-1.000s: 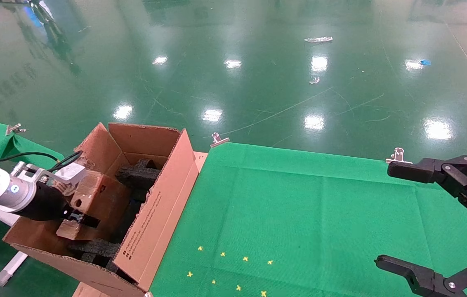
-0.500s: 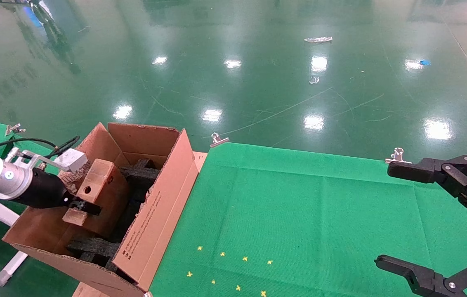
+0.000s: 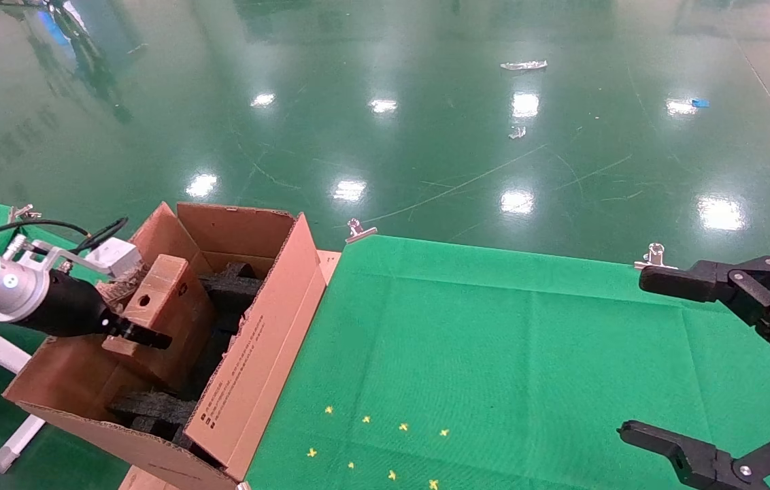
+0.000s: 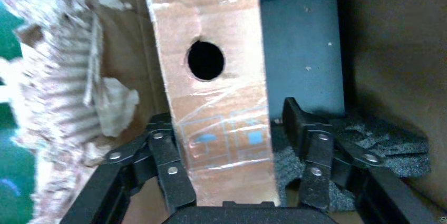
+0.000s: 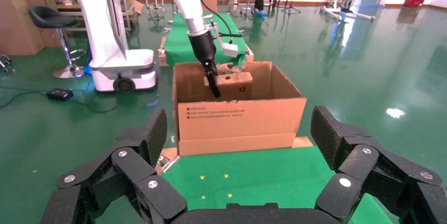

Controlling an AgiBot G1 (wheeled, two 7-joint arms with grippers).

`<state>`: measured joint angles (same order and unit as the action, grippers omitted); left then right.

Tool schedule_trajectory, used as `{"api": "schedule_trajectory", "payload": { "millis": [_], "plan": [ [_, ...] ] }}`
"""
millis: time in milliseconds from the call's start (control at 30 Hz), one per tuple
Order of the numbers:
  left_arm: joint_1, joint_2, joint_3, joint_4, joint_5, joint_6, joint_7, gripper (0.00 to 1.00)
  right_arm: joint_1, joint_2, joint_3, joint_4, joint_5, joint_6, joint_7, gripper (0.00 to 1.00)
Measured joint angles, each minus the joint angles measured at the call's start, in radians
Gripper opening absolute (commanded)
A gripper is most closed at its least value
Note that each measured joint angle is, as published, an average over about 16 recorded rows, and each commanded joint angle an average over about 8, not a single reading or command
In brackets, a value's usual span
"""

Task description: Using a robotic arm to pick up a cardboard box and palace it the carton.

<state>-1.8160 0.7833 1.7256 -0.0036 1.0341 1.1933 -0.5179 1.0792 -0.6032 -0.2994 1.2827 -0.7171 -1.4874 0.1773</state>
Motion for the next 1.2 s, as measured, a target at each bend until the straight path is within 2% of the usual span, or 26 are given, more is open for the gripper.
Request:
{"api": "schedule_trajectory", "payload": {
  "millis": [500,800,1000,1200],
  "plan": [
    [-0.180,-0.008,0.000,-0.013,0.001,0.023,0.067,1.00,0.000,0.000,-0.001,0.000,0.001,0.000,0.000,1.00],
    [-0.262,-0.018,-0.017,-0.064,-0.018,0.030,0.175,1.00,0.000,0.000,-0.001,0.000,0.001,0.001,-0.001,1.00],
    [-0.263,-0.029,-0.060,-0.128,-0.038,0.028,0.246,1.00,0.000,0.001,-0.001,0.000,0.001,0.001,-0.001,1.00],
    [-0.210,-0.040,-0.148,-0.217,-0.059,0.039,0.274,1.00,0.000,0.001,-0.001,-0.001,0.001,0.001,-0.001,1.00]
  ]
}}
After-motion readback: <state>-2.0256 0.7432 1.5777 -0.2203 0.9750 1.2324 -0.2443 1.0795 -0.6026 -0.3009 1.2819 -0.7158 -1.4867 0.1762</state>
